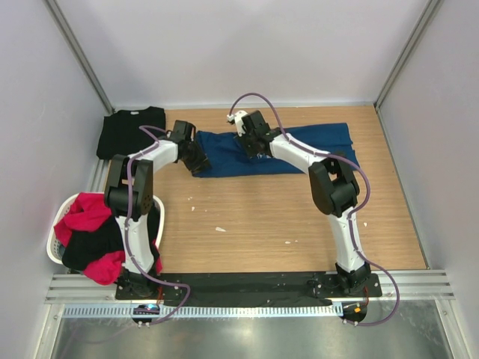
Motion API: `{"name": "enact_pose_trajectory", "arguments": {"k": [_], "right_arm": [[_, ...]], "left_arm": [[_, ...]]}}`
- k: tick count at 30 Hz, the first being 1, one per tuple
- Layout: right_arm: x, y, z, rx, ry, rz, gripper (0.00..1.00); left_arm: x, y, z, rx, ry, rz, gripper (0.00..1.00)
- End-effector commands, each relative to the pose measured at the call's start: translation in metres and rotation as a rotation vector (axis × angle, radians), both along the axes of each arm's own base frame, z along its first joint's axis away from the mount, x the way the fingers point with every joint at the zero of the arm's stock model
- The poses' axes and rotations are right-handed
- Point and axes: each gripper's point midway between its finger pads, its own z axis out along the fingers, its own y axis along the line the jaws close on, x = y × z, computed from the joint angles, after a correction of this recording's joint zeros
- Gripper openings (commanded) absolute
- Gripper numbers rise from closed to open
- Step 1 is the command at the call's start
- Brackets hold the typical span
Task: Fold and stack the t-shirts
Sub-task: Fold the tshirt
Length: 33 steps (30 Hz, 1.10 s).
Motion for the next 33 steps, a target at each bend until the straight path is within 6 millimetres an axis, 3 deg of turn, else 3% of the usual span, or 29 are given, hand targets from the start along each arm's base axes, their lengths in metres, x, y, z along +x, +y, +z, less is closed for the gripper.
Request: {"name": "enact_pose_trajectory", "arguments": {"k": [1,2,3,4,8,9,11,12,13,15,17,19,20,21,23,26,29,32,33], "right_arm": [[0.0,0.012,0.041,0.05,-0.072,0.034,0.11],[-0.001,0.011,0.039,0.047,-0.065,0.031,0.18],[-0.004,0.011,0.04,0.051,-0.061,0.03,0.37],[-0.006,0.009,0.042,0.05,-0.055,0.025,0.46],[-0.01,0.013,0.066,0.106,-0.045,0.024,0.67],[-0.005,0.017,0.086,0.149,-0.059,0.007,0.76],[-0.003,0.013,0.1,0.197,-0.024,-0.025,0.77],[-0.001,0.019,0.119,0.277,-0.011,-0.035,0.77],[0.007,0.008,0.126,0.32,0.006,-0.088,0.77],[0.018,-0.005,0.139,0.408,0.027,-0.205,0.77],[0.033,-0.041,0.142,0.456,0.036,-0.325,0.77],[0.044,-0.07,0.142,0.503,0.035,-0.448,0.77],[0.051,-0.095,0.143,0.516,0.024,-0.502,0.77],[0.051,-0.107,0.133,0.51,0.042,-0.537,0.77],[0.051,-0.128,0.125,0.492,0.055,-0.57,0.77],[0.045,-0.135,0.116,0.435,0.07,-0.547,0.76],[0.037,-0.122,0.112,0.487,0.129,-0.523,0.68],[0.029,-0.096,0.113,0.567,0.171,-0.466,0.62],[0.028,-0.089,0.114,0.566,0.164,-0.448,0.62]], "left_arm": [[-0.001,0.015,-0.019,0.04,0.044,0.014,0.36],[0.001,0.014,-0.015,0.034,0.037,0.011,0.36],[0.006,0.013,-0.009,0.021,0.023,0.009,0.37],[0.009,0.014,-0.005,0.015,0.014,0.01,0.39],[0.024,0.009,0.025,-0.02,-0.054,-0.019,0.45],[0.028,0.006,0.032,-0.028,-0.073,-0.025,0.47],[0.042,-0.001,0.061,-0.066,-0.138,-0.045,0.53],[0.046,-0.005,0.07,-0.081,-0.157,-0.055,0.55],[0.055,-0.011,0.09,-0.109,-0.203,-0.068,0.59],[0.063,-0.016,0.107,-0.134,-0.241,-0.074,0.62],[0.074,-0.025,0.135,-0.17,-0.307,-0.083,0.66],[0.085,-0.037,0.146,-0.194,-0.353,-0.087,0.68],[0.092,-0.041,0.154,-0.202,-0.382,-0.08,0.69],[0.097,-0.052,0.158,-0.221,-0.398,-0.065,0.69],[0.11,-0.062,0.151,-0.213,-0.411,-0.036,0.7],[0.119,-0.082,0.136,-0.201,-0.409,-0.017,0.71],[0.138,-0.088,0.101,-0.196,-0.37,0.044,0.7],[0.154,-0.088,0.096,-0.2,-0.385,0.091,0.7],[0.157,-0.089,0.082,-0.19,-0.369,0.095,0.7]]}}
